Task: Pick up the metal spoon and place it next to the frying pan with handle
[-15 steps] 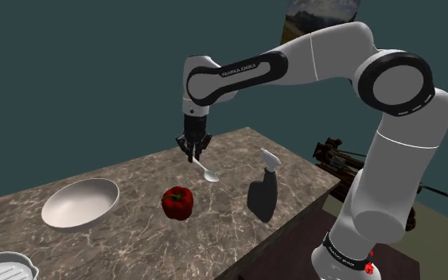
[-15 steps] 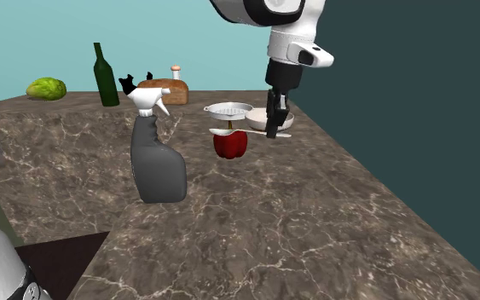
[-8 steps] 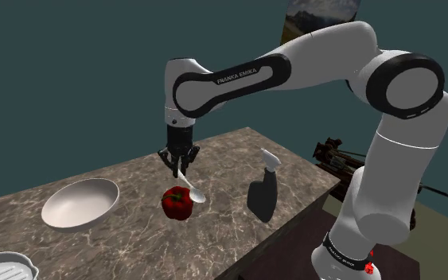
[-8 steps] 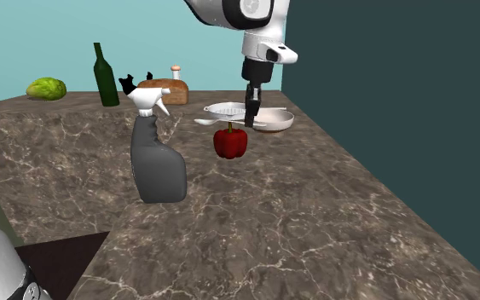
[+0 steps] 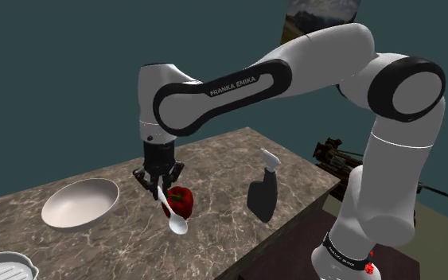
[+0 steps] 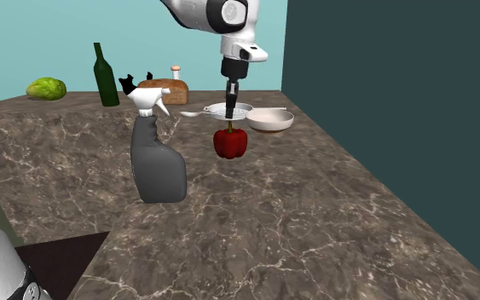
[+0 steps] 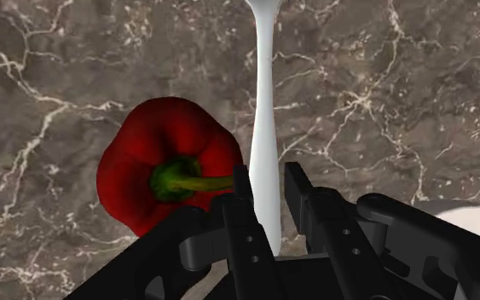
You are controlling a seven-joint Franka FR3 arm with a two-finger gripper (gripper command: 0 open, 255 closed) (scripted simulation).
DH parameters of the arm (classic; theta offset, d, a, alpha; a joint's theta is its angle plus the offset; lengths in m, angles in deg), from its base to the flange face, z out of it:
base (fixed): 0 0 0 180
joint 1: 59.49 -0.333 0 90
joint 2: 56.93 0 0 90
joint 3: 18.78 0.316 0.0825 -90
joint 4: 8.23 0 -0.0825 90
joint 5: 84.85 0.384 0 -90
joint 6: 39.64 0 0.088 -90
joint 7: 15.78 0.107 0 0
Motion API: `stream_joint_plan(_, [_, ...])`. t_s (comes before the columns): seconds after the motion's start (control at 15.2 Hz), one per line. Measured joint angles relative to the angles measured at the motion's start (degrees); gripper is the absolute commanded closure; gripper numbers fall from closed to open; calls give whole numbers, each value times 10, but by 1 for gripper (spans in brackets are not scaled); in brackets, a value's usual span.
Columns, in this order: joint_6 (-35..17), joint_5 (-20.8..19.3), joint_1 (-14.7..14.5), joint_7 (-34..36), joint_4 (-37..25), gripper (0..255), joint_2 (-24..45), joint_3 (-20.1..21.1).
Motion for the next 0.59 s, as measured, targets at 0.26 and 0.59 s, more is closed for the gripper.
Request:
stream_joint_plan(0.26, [0, -17, -34, 58, -47, 255, 40, 19])
stream_joint_plan(0.59, [2, -39, -80, 128, -102, 255, 86, 38])
